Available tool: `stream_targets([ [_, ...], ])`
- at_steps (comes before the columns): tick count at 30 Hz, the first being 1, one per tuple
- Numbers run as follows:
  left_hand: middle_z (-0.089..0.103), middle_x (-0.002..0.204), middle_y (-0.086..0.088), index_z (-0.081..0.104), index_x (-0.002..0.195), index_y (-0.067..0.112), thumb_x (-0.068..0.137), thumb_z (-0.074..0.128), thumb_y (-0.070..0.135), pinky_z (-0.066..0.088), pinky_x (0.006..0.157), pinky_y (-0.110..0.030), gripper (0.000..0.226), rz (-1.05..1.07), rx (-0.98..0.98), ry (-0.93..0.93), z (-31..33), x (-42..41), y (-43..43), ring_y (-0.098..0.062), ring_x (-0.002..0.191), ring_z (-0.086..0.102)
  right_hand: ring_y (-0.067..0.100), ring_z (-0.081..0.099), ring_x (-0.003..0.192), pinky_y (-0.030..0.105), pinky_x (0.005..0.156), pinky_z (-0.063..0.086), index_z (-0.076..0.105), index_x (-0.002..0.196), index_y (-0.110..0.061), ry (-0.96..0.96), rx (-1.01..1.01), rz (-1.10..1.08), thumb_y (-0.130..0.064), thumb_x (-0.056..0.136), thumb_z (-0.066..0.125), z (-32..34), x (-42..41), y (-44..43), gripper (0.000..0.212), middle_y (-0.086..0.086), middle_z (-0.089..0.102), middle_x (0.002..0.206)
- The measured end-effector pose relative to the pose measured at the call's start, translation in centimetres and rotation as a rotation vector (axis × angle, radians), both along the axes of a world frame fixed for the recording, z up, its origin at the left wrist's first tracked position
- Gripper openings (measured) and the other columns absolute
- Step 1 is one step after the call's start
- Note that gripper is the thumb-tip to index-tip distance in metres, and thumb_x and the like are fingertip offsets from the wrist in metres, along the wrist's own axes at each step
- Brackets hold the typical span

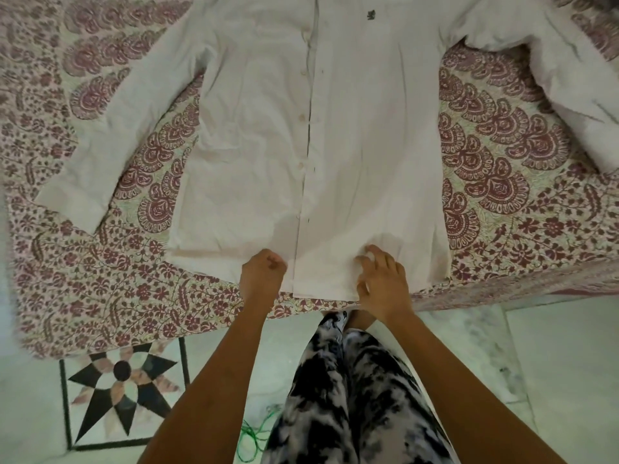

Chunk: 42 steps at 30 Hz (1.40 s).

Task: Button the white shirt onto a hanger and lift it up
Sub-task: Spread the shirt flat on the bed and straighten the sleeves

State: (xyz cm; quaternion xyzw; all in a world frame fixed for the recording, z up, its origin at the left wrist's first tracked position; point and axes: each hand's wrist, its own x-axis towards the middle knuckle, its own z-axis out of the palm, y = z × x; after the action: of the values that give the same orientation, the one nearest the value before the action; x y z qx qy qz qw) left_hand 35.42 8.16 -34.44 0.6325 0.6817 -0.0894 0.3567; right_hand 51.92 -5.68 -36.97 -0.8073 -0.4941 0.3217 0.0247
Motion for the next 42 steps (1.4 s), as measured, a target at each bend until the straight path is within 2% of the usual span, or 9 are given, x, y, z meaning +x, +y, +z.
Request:
stream_targets([
  [4,0.067,0.091,-0.002,0.065,0.087,0.015,0.084,0.060,0.014,0.044,0.072,-0.024,0.006,0.039,0.071,-0.167,1.9,1.6,1.5,-0.015,0.083,0.060,0.032,0.043,0.126,0.045,0.104,0.034,0.041,0.135,-0.006,-0.009,0.087,-0.079,-0.023,0.088,0.047,1.9,0.8,0.7,0.050,0.015,0.045,0.138],
  [7,0.068,0.095,-0.003,0.065,0.094,0.014,0.084,0.061,0.014,0.044,0.072,-0.023,0.010,0.048,0.083,-0.243,3.1,3.2,2.4,-0.014,0.082,0.060,0.035,0.055,0.114,0.047,0.096,0.043,0.046,0.130,-0.002,-0.002,0.170,-0.168,-0.033,0.083,0.035,3.9,1.5,1.7,0.057,0.018,0.057,0.125],
  [13,0.060,0.118,-0.004,0.058,0.115,0.015,0.086,0.061,0.012,0.045,0.079,-0.024,0.030,-0.066,0.163,-0.384,7.9,6.7,4.3,-0.020,0.097,0.062,0.033,0.044,0.126,0.044,0.106,0.032,0.039,0.137,-0.005,-0.012,0.296,-0.255,-0.038,0.085,0.027,9.4,3.9,4.7,0.062,0.016,0.049,0.135],
  [16,0.058,0.124,-0.005,0.051,0.126,0.015,0.086,0.060,0.013,0.047,0.087,-0.029,0.041,-0.137,0.238,-0.454,10.8,7.6,5.5,-0.022,0.104,0.059,0.032,0.044,0.127,0.045,0.106,0.033,0.040,0.137,-0.005,-0.039,0.335,-0.289,-0.039,0.085,0.026,12.2,5.0,6.5,0.063,0.016,0.049,0.135],
  [20,0.051,0.133,-0.005,0.042,0.134,0.015,0.089,0.056,0.015,0.044,0.093,-0.030,0.047,-0.276,0.310,-0.446,14.1,8.5,8.6,-0.021,0.116,0.054,0.035,0.046,0.125,0.047,0.103,0.035,0.042,0.135,-0.004,-0.092,0.354,-0.336,-0.036,0.085,0.030,15.6,6.7,9.6,0.061,0.018,0.051,0.133],
  [25,0.047,0.138,-0.006,0.040,0.136,0.015,0.090,0.054,0.019,0.038,0.098,-0.029,0.049,-0.437,0.370,-0.454,16.7,10.8,13.8,-0.023,0.125,0.046,0.031,0.035,0.134,0.045,0.110,0.024,0.035,0.140,-0.008,-0.165,0.379,-0.439,-0.032,0.086,0.037,18.9,9.1,13.7,0.059,0.015,0.041,0.143],
  [31,0.044,0.140,-0.004,0.040,0.136,0.019,0.091,0.052,0.021,0.038,0.099,-0.031,0.047,-0.614,0.368,-0.485,18.3,17.5,17.1,-0.024,0.127,0.043,0.035,0.039,0.131,0.048,0.108,0.030,0.040,0.136,-0.003,-0.225,0.434,-0.579,-0.029,0.083,0.041,21.1,13.8,15.5,0.059,0.019,0.045,0.139],
  [39,0.045,0.140,-0.006,0.041,0.135,0.020,0.090,0.053,0.022,0.036,0.105,-0.037,0.047,-0.811,0.367,-0.523,17.4,32.4,18.2,-0.025,0.127,0.043,0.034,0.041,0.128,0.045,0.107,0.029,0.041,0.136,-0.005,-0.293,0.445,-0.704,-0.027,0.081,0.041,20.2,26.0,14.6,0.059,0.017,0.047,0.137],
  [42,0.047,0.139,-0.006,0.042,0.135,0.019,0.090,0.053,0.022,0.036,0.102,-0.035,0.046,-0.847,0.353,-0.508,16.7,37.8,18.1,-0.025,0.125,0.044,0.036,0.042,0.127,0.046,0.106,0.030,0.043,0.134,-0.004,-0.294,0.428,-0.725,-0.029,0.083,0.040,19.2,30.7,14.0,0.058,0.019,0.047,0.136],
])
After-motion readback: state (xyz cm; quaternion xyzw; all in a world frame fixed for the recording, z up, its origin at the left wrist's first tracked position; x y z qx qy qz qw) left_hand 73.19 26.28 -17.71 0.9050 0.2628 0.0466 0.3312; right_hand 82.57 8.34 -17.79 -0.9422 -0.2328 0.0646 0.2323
